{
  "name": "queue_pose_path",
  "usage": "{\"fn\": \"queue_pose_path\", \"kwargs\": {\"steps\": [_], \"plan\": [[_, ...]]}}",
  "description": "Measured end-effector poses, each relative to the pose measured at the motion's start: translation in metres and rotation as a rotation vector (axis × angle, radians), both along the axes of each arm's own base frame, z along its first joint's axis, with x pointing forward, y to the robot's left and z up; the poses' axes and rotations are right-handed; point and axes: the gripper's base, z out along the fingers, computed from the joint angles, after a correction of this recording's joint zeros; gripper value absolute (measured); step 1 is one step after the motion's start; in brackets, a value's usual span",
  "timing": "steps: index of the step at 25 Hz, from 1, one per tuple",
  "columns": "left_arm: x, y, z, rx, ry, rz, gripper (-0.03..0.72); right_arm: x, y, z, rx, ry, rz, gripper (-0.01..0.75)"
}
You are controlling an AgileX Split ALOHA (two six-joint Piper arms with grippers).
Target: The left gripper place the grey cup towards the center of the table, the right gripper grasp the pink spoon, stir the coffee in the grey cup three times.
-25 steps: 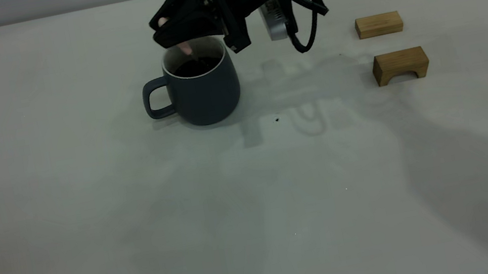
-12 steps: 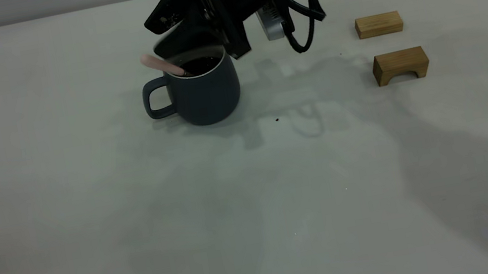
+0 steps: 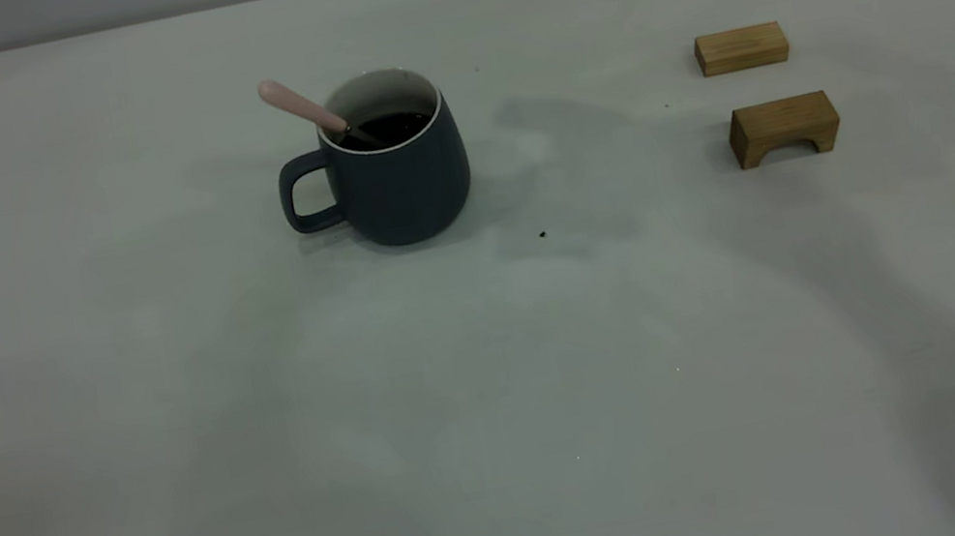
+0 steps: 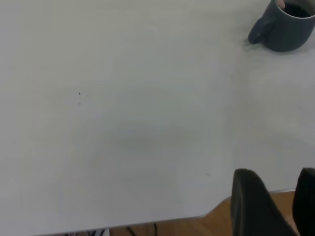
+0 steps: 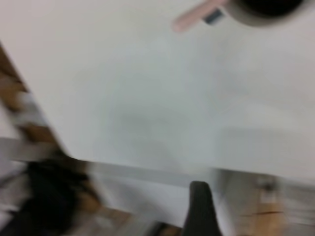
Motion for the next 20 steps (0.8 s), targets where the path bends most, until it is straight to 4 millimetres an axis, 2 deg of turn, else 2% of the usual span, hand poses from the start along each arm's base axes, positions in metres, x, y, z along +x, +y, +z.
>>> {"fn": "queue_pose_path", "kwargs": {"steps": [3,9,12,15,20], "plan": [[0.0,0.0,0.0,0.0,0.0,0.0,0.276,-0.02,-0.016,0.042,-0.099,-0.071,0.092,0.539],[0.0,0.0,0.0,0.0,0.0,0.0,0.276,-0.057,-0.046,0.124,-0.234,-0.404,0.237,0.349],[0.0,0.0,0.0,0.0,0.0,0.0,0.276,-0.094,-0.064,0.156,-0.276,-0.536,0.307,0.268],[0.0,0.0,0.0,0.0,0.0,0.0,0.276,-0.145,-0.088,0.17,-0.328,-0.608,0.364,0.206],[0.0,0.0,0.0,0.0,0.0,0.0,0.276,-0.235,-0.138,0.17,-0.454,-0.721,0.387,0.178]]}}
